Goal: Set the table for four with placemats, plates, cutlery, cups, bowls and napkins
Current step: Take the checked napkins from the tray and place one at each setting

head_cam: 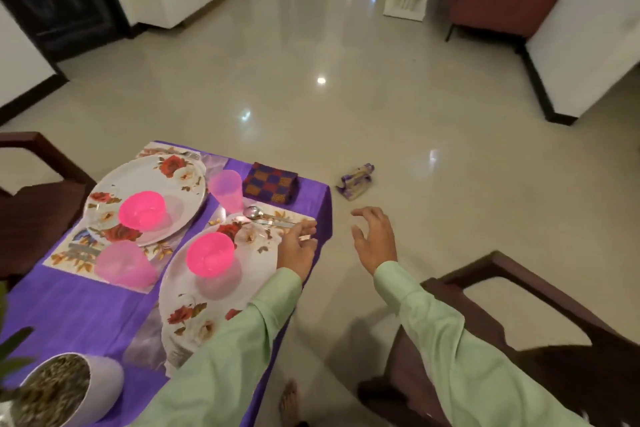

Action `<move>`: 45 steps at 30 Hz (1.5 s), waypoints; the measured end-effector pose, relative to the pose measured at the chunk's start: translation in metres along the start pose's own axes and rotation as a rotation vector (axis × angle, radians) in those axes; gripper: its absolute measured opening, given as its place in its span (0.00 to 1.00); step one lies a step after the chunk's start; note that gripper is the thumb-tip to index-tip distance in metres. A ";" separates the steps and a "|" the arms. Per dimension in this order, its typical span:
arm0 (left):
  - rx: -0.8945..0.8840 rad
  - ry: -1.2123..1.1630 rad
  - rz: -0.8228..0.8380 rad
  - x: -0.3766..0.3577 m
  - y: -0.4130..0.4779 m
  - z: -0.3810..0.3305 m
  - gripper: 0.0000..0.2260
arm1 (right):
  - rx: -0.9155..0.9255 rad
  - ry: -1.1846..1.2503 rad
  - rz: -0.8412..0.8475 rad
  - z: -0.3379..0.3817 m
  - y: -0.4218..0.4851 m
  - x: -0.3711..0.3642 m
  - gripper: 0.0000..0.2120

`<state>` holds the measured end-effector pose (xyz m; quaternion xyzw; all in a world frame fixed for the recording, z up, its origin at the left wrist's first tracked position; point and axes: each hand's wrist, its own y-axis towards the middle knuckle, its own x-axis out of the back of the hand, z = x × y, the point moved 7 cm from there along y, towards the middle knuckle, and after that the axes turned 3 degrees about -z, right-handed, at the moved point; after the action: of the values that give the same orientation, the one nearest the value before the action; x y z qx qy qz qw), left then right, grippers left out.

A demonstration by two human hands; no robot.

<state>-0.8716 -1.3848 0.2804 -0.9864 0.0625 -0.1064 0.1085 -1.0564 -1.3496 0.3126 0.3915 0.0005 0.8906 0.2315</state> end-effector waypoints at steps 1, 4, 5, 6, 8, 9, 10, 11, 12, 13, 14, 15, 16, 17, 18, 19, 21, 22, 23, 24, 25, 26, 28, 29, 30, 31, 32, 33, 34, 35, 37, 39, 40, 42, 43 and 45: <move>-0.018 0.002 0.032 -0.010 -0.011 -0.005 0.17 | -0.014 -0.002 -0.032 -0.008 -0.011 0.013 0.15; -0.065 0.052 0.135 -0.042 -0.046 -0.013 0.15 | -0.088 0.010 -0.113 -0.037 -0.051 0.055 0.14; -0.077 0.068 0.163 -0.054 -0.058 -0.014 0.15 | -0.112 0.016 -0.144 -0.046 -0.067 0.070 0.14; -0.085 0.080 0.191 -0.064 -0.071 -0.015 0.15 | -0.138 0.015 -0.173 -0.055 -0.081 0.084 0.14; -0.128 0.120 0.274 -0.087 -0.099 -0.019 0.16 | -0.212 0.014 -0.235 -0.075 -0.118 0.111 0.14; -0.151 0.136 0.311 -0.097 -0.111 -0.021 0.16 | -0.244 0.015 -0.259 -0.082 -0.134 0.120 0.13; -0.167 0.154 0.361 -0.109 -0.127 -0.022 0.16 | -0.274 0.015 -0.292 -0.090 -0.153 0.134 0.13; -0.178 0.157 0.406 -0.120 -0.140 -0.024 0.16 | -0.301 0.009 -0.324 -0.095 -0.171 0.145 0.13; -0.186 0.168 0.456 -0.132 -0.155 -0.026 0.16 | -0.324 -0.001 -0.363 -0.101 -0.190 0.159 0.13; -0.192 0.171 0.502 -0.145 -0.168 -0.027 0.16 | -0.345 -0.014 -0.391 -0.105 -0.208 0.171 0.13; -0.202 0.178 0.544 -0.156 -0.179 -0.027 0.16 | -0.371 -0.027 -0.410 -0.109 -0.223 0.181 0.13; -0.216 0.175 0.599 -0.170 -0.193 -0.029 0.16 | -0.406 -0.043 -0.442 -0.114 -0.242 0.194 0.13; -0.234 0.179 0.650 -0.181 -0.206 -0.032 0.16 | -0.441 -0.058 -0.477 -0.117 -0.260 0.205 0.12; -0.255 0.180 0.708 -0.193 -0.221 -0.033 0.16 | -0.477 -0.071 -0.523 -0.120 -0.279 0.217 0.12; -0.276 0.189 0.763 -0.204 -0.235 -0.035 0.16 | -0.509 -0.085 -0.564 -0.122 -0.299 0.229 0.12; -0.295 0.181 0.792 -0.211 -0.242 -0.036 0.17 | -0.536 -0.092 -0.585 -0.124 -0.311 0.236 0.13; -0.335 0.185 0.885 -0.226 -0.269 -0.034 0.17 | -0.609 -0.115 -0.646 -0.123 -0.348 0.251 0.14; -0.355 0.198 0.937 -0.233 -0.286 -0.032 0.17 | -0.650 -0.126 -0.688 -0.121 -0.371 0.258 0.14; -0.374 0.206 0.982 -0.239 -0.303 -0.029 0.16 | -0.685 -0.145 -0.726 -0.118 -0.393 0.264 0.15; -0.388 0.209 1.019 -0.244 -0.319 -0.026 0.16 | -0.718 -0.157 -0.758 -0.117 -0.412 0.269 0.15; -0.391 0.209 1.070 -0.248 -0.339 -0.021 0.15 | -0.756 -0.169 -0.791 -0.115 -0.436 0.272 0.15; -0.390 0.209 1.120 -0.251 -0.359 -0.016 0.15 | -0.791 -0.181 -0.817 -0.113 -0.457 0.274 0.15; -0.385 0.221 1.215 -0.253 -0.398 -0.001 0.14 | -0.855 -0.218 -0.860 -0.108 -0.503 0.277 0.14; -0.384 0.227 1.252 -0.253 -0.414 0.005 0.14 | -0.882 -0.235 -0.873 -0.106 -0.522 0.277 0.14; -0.388 0.235 1.296 -0.253 -0.434 0.011 0.14 | -0.918 -0.247 -0.889 -0.104 -0.545 0.278 0.14; -0.396 0.239 1.333 -0.252 -0.450 0.015 0.14 | -0.950 -0.253 -0.905 -0.102 -0.564 0.279 0.14; -0.403 0.246 1.368 -0.252 -0.467 0.020 0.14 | -0.980 -0.259 -0.922 -0.101 -0.584 0.279 0.14; -0.410 0.259 1.392 -0.251 -0.481 0.026 0.14 | -1.006 -0.269 -0.930 -0.100 -0.601 0.279 0.14; -0.414 0.274 1.407 -0.252 -0.490 0.032 0.14 | -1.028 -0.271 -0.933 -0.099 -0.615 0.278 0.14; -0.416 0.293 1.426 -0.252 -0.503 0.039 0.14 | -1.049 -0.269 -0.940 -0.099 -0.631 0.277 0.14; -0.407 0.320 1.448 -0.253 -0.525 0.056 0.14 | -1.083 -0.250 -0.941 -0.101 -0.660 0.276 0.14; -0.386 0.358 1.451 -0.252 -0.544 0.073 0.15 | -1.105 -0.239 -0.932 -0.104 -0.685 0.274 0.14; -0.375 0.381 1.452 -0.251 -0.556 0.083 0.15 | -1.114 -0.234 -0.929 -0.107 -0.700 0.274 0.14; -0.387 0.417 1.446 -0.251 -0.578 0.103 0.15 | -1.135 -0.211 -0.913 -0.116 -0.730 0.274 0.14; -0.394 0.436 1.442 -0.251 -0.590 0.112 0.15 | -1.146 -0.199 -0.900 -0.122 -0.745 0.274 0.15; -0.388 0.475 1.433 -0.253 -0.611 0.133 0.16 | -1.160 -0.178 -0.867 -0.137 -0.776 0.272 0.15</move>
<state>-1.0259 -0.7292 0.2433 -0.6574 0.7238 -0.2057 -0.0398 -0.9916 -0.5197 0.2658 0.2412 -0.3354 0.5405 0.7329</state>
